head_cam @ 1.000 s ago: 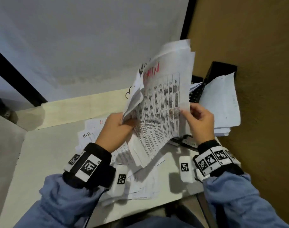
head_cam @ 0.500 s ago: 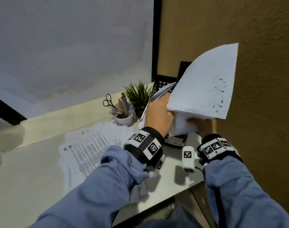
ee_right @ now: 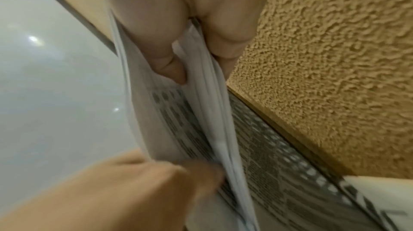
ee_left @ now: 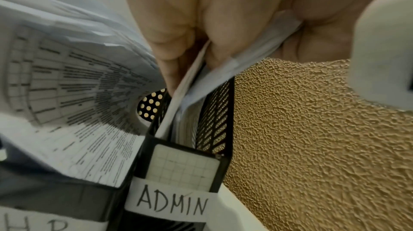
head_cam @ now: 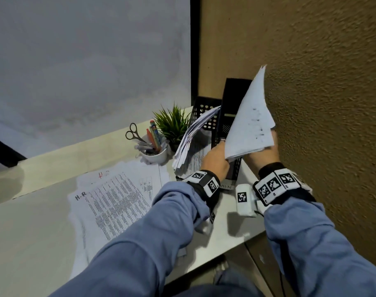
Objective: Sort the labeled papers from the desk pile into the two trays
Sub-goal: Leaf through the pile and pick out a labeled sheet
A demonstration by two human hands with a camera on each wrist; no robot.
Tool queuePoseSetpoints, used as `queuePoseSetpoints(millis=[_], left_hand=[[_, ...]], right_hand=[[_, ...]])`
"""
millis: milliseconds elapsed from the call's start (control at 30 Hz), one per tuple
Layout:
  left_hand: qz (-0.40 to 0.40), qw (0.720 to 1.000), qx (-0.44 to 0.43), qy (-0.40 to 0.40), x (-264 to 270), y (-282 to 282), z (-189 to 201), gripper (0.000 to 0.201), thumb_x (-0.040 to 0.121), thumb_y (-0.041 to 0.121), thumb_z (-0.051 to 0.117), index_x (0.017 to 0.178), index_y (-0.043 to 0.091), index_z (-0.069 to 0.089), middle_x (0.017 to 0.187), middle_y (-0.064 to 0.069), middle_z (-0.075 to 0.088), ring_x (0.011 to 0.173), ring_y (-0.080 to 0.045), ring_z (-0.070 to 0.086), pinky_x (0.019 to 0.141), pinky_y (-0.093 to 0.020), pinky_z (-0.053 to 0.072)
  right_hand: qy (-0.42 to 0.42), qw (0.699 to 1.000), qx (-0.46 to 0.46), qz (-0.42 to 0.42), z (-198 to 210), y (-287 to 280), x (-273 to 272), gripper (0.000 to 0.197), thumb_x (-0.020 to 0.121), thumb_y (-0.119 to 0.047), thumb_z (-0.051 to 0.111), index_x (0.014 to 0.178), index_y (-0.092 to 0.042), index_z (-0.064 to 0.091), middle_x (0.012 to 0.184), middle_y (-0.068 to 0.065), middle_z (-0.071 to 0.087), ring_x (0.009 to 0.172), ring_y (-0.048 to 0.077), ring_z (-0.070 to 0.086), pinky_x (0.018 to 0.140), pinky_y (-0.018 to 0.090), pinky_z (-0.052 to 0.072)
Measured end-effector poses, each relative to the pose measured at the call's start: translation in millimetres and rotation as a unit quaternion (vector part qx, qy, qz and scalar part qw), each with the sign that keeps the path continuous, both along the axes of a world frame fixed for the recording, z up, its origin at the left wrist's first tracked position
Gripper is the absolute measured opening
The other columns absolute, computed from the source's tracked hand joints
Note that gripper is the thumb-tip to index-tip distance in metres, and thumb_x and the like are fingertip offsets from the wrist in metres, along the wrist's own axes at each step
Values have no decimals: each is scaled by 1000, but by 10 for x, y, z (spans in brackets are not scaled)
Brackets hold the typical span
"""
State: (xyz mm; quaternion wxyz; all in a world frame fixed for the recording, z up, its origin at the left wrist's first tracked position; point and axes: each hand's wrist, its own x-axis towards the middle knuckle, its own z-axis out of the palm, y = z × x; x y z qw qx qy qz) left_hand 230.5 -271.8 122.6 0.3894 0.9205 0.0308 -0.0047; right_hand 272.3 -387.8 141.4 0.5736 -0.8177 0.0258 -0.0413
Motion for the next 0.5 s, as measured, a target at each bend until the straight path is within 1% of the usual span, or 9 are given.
queuePoseSetpoints(millis=[67,133,200,267,300,333,367,400,500], left_hand=[[-4,1000,6,6,20,29,9,34,82,3,52,116,5,50,109,-21,62,99,-38,59,80,-39,49],[4,1000,16,15,34,40,6,34,84,11,56,118,6,51,109,-19,63,98,-37,60,78,-39,48],[16,999,31,31,47,41,-14,32,86,15,53,116,4,53,106,-21,64,96,-38,60,78,-39,47],[25,998,49,42,63,48,-44,24,87,14,51,106,1,55,101,-22,64,93,-39,60,73,-37,45],[28,997,55,44,68,53,-52,19,87,12,49,100,0,55,98,-22,64,91,-39,60,70,-36,43],[30,997,58,42,74,58,-63,15,87,11,48,95,-1,55,95,-23,64,89,-40,59,68,-35,40],[30,997,57,41,77,65,-65,14,88,11,48,92,-1,54,94,-23,64,88,-40,59,66,-34,39],[28,997,61,41,75,70,-63,15,89,11,47,92,-1,55,94,-23,63,88,-40,59,66,-34,38],[25,994,97,39,59,92,-8,20,93,10,43,98,-2,57,102,-24,63,94,-41,59,71,-38,41]], right_hand=[[-25,1000,-12,6,152,32,-76,22,82,-9,60,104,-15,63,98,5,68,87,19,63,75,28,50],[-36,998,-52,-7,215,32,-137,31,81,-6,57,112,-7,59,100,11,67,89,25,62,74,29,48],[-49,994,-95,-4,201,73,-206,50,79,-3,55,127,-11,46,108,16,62,92,31,59,75,31,45],[-49,990,-129,18,133,120,-271,74,79,1,54,144,-22,27,125,20,55,104,35,56,84,35,44],[-46,989,-137,21,129,130,-295,82,80,3,53,148,-24,17,131,22,51,108,37,54,88,37,44],[-43,989,-142,17,111,131,-286,86,81,4,51,151,-25,10,133,24,49,110,38,53,90,39,43],[-40,988,-150,12,107,138,-273,86,82,4,50,151,-24,7,134,25,47,111,39,52,91,40,43],[-35,986,-164,10,88,138,-247,83,83,3,49,152,-21,8,136,24,46,113,39,51,92,39,41],[-15,976,-213,31,78,146,-194,71,88,1,45,151,-15,16,141,20,45,121,36,49,97,32,37]])
